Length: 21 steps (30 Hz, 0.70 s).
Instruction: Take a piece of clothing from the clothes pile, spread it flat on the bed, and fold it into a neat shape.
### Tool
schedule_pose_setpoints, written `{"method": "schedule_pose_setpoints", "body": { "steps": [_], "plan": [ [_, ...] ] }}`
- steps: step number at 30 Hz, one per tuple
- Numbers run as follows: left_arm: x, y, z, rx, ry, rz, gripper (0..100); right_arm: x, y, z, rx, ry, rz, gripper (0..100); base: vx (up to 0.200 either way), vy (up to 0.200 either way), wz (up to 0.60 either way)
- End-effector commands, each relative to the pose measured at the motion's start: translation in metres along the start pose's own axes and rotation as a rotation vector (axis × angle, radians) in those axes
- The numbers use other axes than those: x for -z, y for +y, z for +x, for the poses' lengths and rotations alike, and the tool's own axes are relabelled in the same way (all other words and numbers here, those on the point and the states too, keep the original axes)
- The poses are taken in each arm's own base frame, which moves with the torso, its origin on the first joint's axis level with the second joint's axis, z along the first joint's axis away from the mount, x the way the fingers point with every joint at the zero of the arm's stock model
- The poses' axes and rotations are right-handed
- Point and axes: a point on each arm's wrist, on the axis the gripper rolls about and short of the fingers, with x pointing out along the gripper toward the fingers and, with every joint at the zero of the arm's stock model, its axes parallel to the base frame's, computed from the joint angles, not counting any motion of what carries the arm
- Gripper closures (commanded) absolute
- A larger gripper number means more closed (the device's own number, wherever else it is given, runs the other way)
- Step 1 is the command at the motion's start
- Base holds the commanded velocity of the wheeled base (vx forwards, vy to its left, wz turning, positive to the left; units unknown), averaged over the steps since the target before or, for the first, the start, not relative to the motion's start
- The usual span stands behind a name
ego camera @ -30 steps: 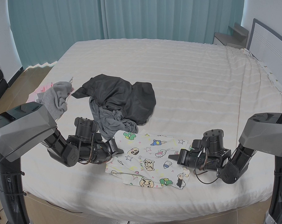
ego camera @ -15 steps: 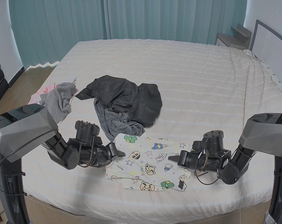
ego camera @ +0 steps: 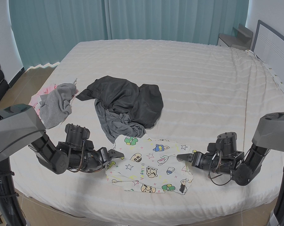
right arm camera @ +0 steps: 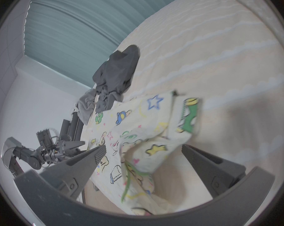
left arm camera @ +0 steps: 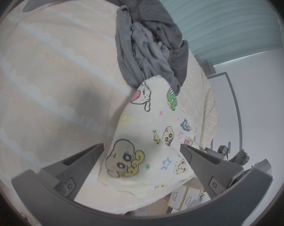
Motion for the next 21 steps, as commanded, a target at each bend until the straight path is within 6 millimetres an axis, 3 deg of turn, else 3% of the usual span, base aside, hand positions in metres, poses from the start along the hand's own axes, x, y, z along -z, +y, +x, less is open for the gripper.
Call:
{"method": "schedule_pose_setpoints", "body": {
  "steps": [1,3,4,5,8,13,17,19,20,21],
  "plan": [
    [-0.007,-0.010,-0.073,0.039,-0.137,0.018,0,-0.032,-0.005,-0.071,0.037,-0.171,0.044,0,0.000,0.000,0.00],
    [-0.005,-0.015,-0.102,0.057,-0.200,0.026,0,-0.042,-0.002,-0.106,0.034,-0.260,0.047,0,0.000,0.000,0.00],
    [-0.005,-0.015,-0.107,0.059,-0.211,0.027,0,-0.044,-0.001,-0.111,0.033,-0.275,0.047,0,0.000,0.000,0.00],
    [0.001,-0.018,-0.130,0.074,-0.259,0.034,0,-0.047,0.001,-0.137,0.036,-0.333,0.048,0,0.000,0.000,0.00],
    [0.025,-0.018,-0.176,0.116,-0.355,0.054,0,-0.037,0.006,-0.188,0.046,-0.421,0.056,0,0.000,0.000,0.00],
    [0.071,-0.030,-0.239,0.247,-0.534,0.154,0,-0.005,0.014,-0.248,0.037,-0.554,0.032,0,0.000,0.000,0.00],
    [0.123,-0.037,-0.297,0.383,-0.698,0.275,0,0.038,0.020,-0.293,0.070,-0.622,-0.079,0,0.000,0.000,0.00],
    [0.146,-0.034,-0.315,0.407,-0.731,0.295,0,0.059,0.024,-0.312,0.077,-0.655,-0.123,0,0.000,0.000,0.00],
    [0.147,-0.034,-0.316,0.410,-0.734,0.297,0,0.061,0.025,-0.314,0.076,-0.658,-0.127,0,0.000,0.000,0.00],
    [0.168,-0.030,-0.331,0.422,-0.753,0.317,0,0.077,0.034,-0.335,0.049,-0.699,-0.166,0,0.000,0.000,0.00]
  ]
}}
